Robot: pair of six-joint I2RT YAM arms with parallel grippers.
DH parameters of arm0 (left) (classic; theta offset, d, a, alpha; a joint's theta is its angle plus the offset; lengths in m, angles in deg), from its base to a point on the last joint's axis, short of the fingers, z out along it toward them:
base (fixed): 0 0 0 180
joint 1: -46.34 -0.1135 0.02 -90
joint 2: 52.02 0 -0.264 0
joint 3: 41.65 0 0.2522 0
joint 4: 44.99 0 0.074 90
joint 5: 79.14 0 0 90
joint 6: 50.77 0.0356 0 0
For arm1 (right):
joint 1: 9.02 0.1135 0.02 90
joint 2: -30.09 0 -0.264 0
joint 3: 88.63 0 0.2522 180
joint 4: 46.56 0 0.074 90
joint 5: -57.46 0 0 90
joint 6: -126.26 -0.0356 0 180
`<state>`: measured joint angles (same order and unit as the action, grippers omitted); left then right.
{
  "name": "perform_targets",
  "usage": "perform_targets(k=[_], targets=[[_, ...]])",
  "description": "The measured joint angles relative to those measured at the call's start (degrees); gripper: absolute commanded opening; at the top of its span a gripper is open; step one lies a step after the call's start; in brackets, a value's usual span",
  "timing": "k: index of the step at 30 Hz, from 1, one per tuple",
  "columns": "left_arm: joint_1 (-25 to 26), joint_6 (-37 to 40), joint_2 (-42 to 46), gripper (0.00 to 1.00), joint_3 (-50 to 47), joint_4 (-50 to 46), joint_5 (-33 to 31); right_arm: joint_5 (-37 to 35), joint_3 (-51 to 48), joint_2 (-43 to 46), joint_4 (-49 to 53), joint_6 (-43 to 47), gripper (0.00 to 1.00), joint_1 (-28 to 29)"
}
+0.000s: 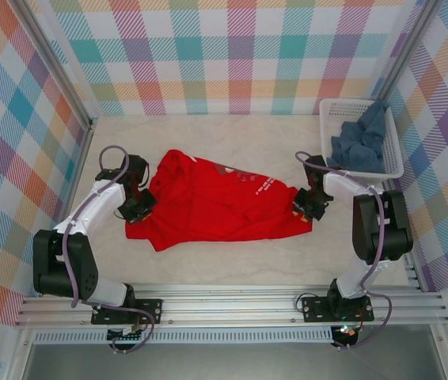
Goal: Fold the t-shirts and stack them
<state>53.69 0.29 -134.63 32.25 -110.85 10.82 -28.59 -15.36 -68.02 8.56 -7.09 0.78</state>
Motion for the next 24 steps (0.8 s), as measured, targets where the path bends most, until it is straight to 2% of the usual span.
perform_targets(k=[12,16,20,24], targets=[[0.0,0.0,0.0,0.00,0.0,0.2,1.1,0.5,0.1,-0.8,-3.4,-1.3,0.25,0.0],[0.0,0.0,0.0,0.00,0.0,0.2,1.1,1.0,0.1,-1.8,-4.0,-1.6,0.18,0.0],[0.0,0.0,0.0,0.00,0.0,0.2,1.3,1.1,0.1,-2.2,-4.0,-2.2,0.18,0.0],[0.0,0.0,0.0,0.00,0.0,0.2,1.6,1.0,0.1,-2.1,-4.0,-2.5,0.08,0.0]])
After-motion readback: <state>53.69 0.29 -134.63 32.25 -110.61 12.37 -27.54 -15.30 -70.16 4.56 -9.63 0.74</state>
